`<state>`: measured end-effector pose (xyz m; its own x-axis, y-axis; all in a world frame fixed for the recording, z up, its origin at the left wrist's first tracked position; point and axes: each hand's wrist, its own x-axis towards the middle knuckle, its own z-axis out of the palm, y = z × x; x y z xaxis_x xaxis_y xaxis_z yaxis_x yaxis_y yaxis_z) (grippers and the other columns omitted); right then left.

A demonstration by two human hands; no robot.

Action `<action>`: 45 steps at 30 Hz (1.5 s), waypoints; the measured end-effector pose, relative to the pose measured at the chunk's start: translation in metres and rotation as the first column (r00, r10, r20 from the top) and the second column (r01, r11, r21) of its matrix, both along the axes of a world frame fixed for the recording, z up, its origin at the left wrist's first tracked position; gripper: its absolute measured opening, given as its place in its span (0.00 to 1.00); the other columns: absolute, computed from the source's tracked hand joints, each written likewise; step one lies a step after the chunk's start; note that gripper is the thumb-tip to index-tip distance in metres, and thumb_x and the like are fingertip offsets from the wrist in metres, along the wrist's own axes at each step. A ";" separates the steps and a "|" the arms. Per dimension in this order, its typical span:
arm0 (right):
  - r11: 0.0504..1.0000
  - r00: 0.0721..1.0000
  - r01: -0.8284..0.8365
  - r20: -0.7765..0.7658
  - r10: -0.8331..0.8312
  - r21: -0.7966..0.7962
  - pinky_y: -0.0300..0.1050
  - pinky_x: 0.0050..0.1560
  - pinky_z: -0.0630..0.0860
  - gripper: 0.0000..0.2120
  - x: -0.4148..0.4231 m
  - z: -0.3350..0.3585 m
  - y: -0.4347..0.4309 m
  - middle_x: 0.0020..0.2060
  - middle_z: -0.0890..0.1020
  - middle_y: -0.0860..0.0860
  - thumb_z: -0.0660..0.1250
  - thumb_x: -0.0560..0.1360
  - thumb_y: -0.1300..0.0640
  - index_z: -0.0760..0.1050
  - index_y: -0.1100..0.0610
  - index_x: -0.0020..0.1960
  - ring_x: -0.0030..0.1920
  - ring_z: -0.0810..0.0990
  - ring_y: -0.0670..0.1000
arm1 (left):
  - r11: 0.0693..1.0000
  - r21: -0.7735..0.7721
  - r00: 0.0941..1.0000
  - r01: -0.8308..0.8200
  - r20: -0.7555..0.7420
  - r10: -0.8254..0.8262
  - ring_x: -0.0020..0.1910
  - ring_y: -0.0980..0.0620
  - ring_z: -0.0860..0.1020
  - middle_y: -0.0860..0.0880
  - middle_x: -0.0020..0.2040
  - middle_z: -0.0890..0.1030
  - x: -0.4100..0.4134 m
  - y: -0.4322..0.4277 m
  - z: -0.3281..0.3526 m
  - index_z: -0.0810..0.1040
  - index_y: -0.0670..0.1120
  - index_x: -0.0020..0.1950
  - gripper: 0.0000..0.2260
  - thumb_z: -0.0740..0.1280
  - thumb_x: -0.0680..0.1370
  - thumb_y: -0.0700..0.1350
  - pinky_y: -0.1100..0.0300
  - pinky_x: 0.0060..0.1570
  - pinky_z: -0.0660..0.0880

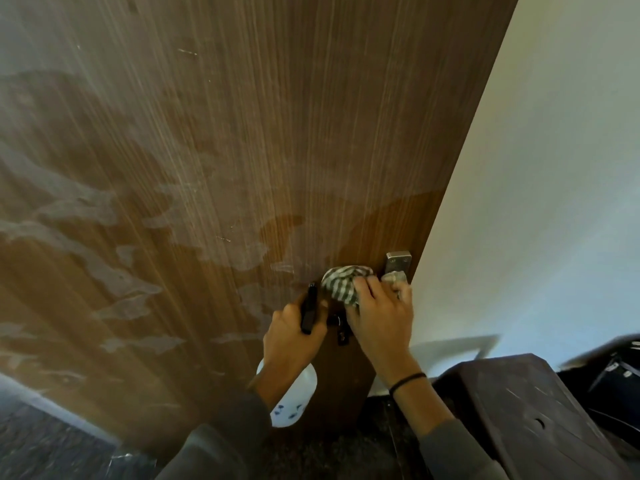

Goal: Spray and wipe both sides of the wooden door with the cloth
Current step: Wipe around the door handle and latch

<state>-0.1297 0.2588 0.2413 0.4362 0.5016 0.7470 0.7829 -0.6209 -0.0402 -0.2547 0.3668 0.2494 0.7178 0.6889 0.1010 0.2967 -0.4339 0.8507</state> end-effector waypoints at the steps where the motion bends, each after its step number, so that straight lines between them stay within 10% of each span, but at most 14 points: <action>1: 0.999 0.999 0.035 -0.032 -0.035 -0.031 0.56 0.58 0.74 0.12 -0.004 0.000 0.002 0.44 0.85 0.54 0.68 0.76 0.50 0.81 0.58 0.52 0.43 0.82 0.56 | 1.000 0.000 1.000 -0.017 -0.005 0.017 0.29 0.54 0.76 0.52 0.31 0.76 -0.004 0.000 -0.001 0.74 0.54 0.41 0.10 0.69 0.81 0.52 0.53 0.34 0.76; 6: 0.972 0.971 0.149 -0.158 -0.178 -0.181 0.53 0.56 0.69 0.22 -0.019 0.033 0.022 0.20 0.71 0.47 0.71 0.75 0.48 0.63 0.50 0.29 0.24 0.72 0.51 | 0.999 0.041 0.999 -0.028 -0.025 0.029 0.31 0.51 0.78 0.50 0.33 0.77 -0.014 0.001 -0.009 0.74 0.54 0.44 0.08 0.68 0.81 0.53 0.55 0.33 0.77; 12: 0.870 0.941 -0.067 -0.320 -0.107 -0.488 0.55 0.69 0.61 0.23 -0.008 0.052 0.019 0.34 0.79 0.49 0.55 0.83 0.46 0.64 0.51 0.31 0.41 0.79 0.52 | 0.996 -0.055 0.998 -0.064 -0.008 0.064 0.29 0.51 0.78 0.50 0.31 0.77 -0.015 -0.006 -0.004 0.75 0.49 0.40 0.12 0.68 0.81 0.52 0.53 0.35 0.77; 17: 0.989 0.730 -0.102 -0.666 0.150 0.111 0.59 0.57 0.75 0.20 0.000 0.046 0.006 0.34 0.80 0.48 0.58 0.83 0.43 0.76 0.53 0.39 0.40 0.80 0.53 | 0.998 -0.035 0.999 -0.046 -0.018 0.046 0.25 0.55 0.74 0.52 0.28 0.74 -0.024 -0.006 -0.002 0.77 0.45 0.41 0.14 0.68 0.81 0.54 0.56 0.31 0.73; 22: 0.925 0.894 -0.023 -0.407 0.189 0.379 0.56 0.45 0.81 0.19 -0.035 0.036 0.021 0.42 0.83 0.52 0.58 0.79 0.46 0.80 0.58 0.54 0.42 0.81 0.52 | 0.996 -0.012 0.996 -0.087 -0.009 0.087 0.27 0.52 0.73 0.50 0.30 0.74 -0.035 0.003 0.004 0.76 0.44 0.40 0.14 0.69 0.80 0.52 0.55 0.32 0.71; 26: 0.987 0.986 -0.158 -0.050 0.158 -0.006 0.51 0.54 0.79 0.19 -0.048 -0.003 0.041 0.57 0.81 0.56 0.76 0.69 0.54 0.82 0.59 0.57 0.58 0.78 0.56 | 0.980 -0.023 0.978 -0.197 0.060 0.198 0.28 0.51 0.71 0.50 0.32 0.70 -0.047 0.006 0.012 0.71 0.47 0.36 0.15 0.70 0.80 0.47 0.51 0.33 0.71; 33: 0.861 0.955 -0.296 -0.148 0.257 -0.413 0.56 0.67 0.76 0.28 -0.033 -0.090 0.013 0.68 0.79 0.55 0.82 0.61 0.60 0.83 0.57 0.61 0.71 0.75 0.56 | 0.985 0.018 0.983 -0.171 0.071 0.170 0.20 0.55 0.65 0.51 0.25 0.66 -0.063 0.021 -0.001 0.67 0.48 0.34 0.18 0.67 0.82 0.47 0.58 0.27 0.64; 45: 0.963 0.870 -0.269 -0.429 0.242 -0.001 0.55 0.58 0.82 0.25 0.025 -0.076 -0.064 0.62 0.82 0.60 0.80 0.66 0.68 0.80 0.66 0.62 0.59 0.83 0.58 | 0.995 -0.032 0.993 -0.092 0.070 0.094 0.22 0.51 0.69 0.49 0.26 0.69 -0.064 0.006 -0.018 0.71 0.44 0.36 0.17 0.68 0.82 0.51 0.54 0.28 0.68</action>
